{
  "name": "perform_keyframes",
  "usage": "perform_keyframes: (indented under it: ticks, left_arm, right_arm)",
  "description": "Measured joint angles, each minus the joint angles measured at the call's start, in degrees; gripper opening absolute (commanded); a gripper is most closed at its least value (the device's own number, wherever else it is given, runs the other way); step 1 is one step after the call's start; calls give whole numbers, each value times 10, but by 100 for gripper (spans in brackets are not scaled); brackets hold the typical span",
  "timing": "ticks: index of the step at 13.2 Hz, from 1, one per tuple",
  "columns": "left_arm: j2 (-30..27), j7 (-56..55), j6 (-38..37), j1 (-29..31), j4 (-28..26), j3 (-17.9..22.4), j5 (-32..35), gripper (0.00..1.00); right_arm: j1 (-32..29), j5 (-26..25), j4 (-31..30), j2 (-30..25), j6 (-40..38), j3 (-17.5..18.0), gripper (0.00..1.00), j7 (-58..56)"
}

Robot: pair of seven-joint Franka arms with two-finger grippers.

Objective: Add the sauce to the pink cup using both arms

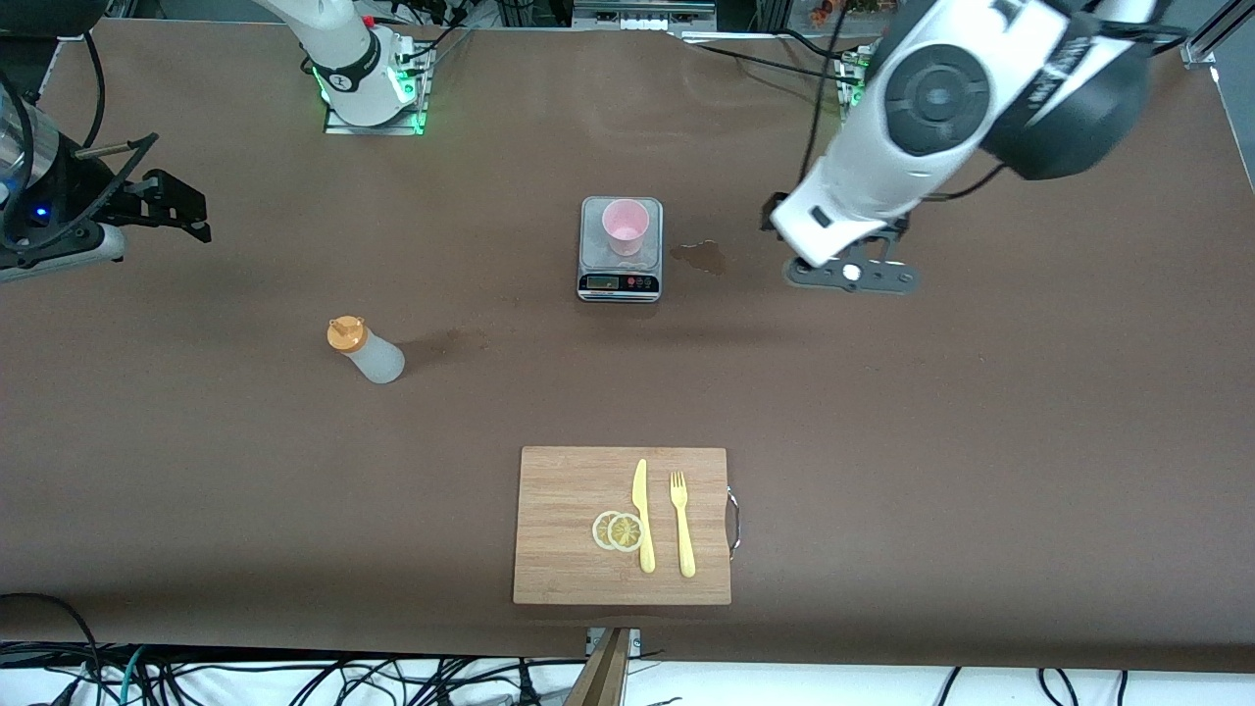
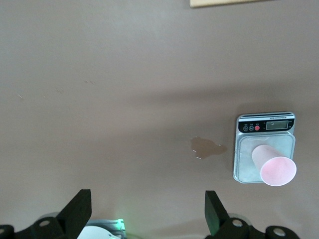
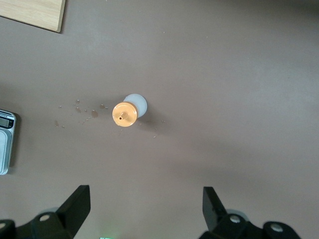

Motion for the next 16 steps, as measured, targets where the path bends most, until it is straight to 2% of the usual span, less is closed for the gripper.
perform_keyframes:
  ticks: [2,4,6,9,10,13,16]
  left_arm:
    - [-16,44,-2,25,1,7,-3,100]
    - [-42,97,-8,21,-1,50,-16,100]
    - [-75,140,-10,4,-12,115,-18,100]
    - [-131,216,10,-51,-58,249,-24,100]
    - [-147,245,25,-54,-81,269,-24,100]
    - [-184,268,117,-55,-180,308,-24,100]
    - [-196,269,147,-56,-223,315,-25,100]
  right_arm:
    - [0,0,0,0,0,1,100,0]
    - [1,0,0,0,0,1,100,0]
    - [1,0,0,0,0,2,100,0]
    - [1,0,0,0,0,2,100,0]
    - [1,0,0,0,0,2,100,0]
    - [1,0,0,0,0,2,100,0]
    - [1,0,0,0,0,2,100,0]
